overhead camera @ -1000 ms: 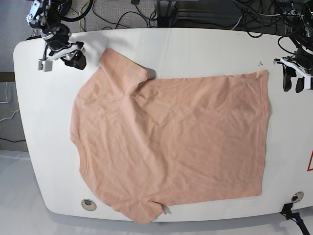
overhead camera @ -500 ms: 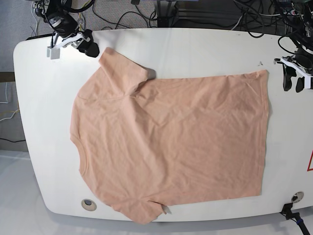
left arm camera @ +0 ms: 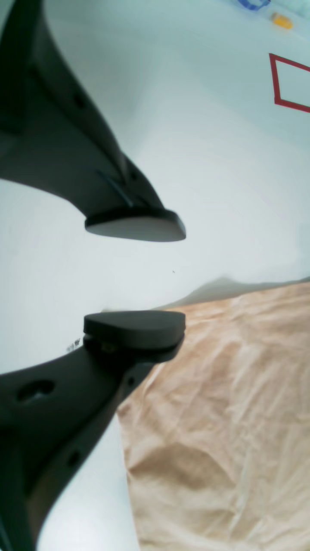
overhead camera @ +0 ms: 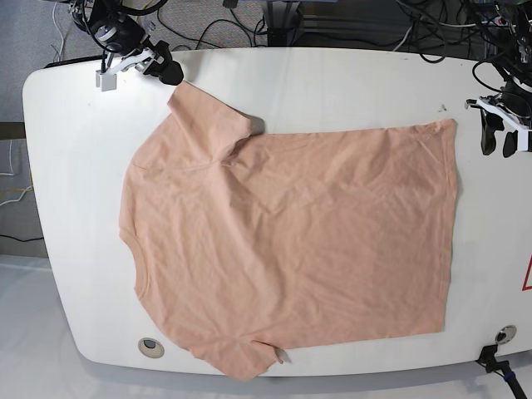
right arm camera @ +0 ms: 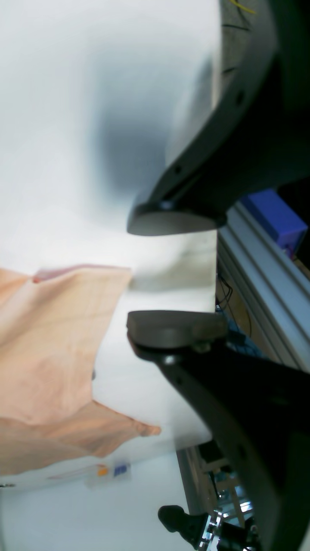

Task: Fold the T-shirt properly
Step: 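Lower the right gripper and pinch the shirt shoulder beside the sleeve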

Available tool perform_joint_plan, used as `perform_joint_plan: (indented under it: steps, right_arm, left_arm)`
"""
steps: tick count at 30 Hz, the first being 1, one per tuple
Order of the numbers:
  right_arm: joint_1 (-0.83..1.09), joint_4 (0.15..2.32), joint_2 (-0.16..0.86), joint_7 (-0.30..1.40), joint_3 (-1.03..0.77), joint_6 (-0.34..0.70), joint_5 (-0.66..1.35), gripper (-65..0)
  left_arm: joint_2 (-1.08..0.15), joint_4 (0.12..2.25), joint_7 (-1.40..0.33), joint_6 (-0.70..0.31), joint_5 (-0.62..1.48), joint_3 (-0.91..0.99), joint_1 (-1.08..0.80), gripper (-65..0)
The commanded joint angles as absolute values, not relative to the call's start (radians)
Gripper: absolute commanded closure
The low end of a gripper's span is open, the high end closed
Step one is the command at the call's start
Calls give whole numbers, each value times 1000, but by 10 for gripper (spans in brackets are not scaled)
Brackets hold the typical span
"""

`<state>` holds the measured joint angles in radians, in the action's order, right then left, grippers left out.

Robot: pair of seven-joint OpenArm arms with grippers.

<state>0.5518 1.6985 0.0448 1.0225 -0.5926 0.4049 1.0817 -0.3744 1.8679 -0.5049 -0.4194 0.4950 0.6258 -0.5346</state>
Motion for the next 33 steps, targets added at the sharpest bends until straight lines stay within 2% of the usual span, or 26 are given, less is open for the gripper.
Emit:
perform_joint_plan:
  steps: [1,15,28,33]
  right_arm:
    - [555,1707,50,1017,-575,410,1093,-273]
    - [447,1580,56,1017,-567,410,1093,-273]
    - [437,1596,54,1018,-524,409,1096,-270]
    - [458,1669,50,1020,-526,331,1099,-272]
  left_arm:
    - [-390,1882,-479,-417,506,636,-536,-246]
    - [-390,1882,-479,-417,504,636,-538,-246]
    - [-390,1882,-479,-417,504,636,-536,-246]
    - [-390,1882,-479,-417,504,636,-535,-246]
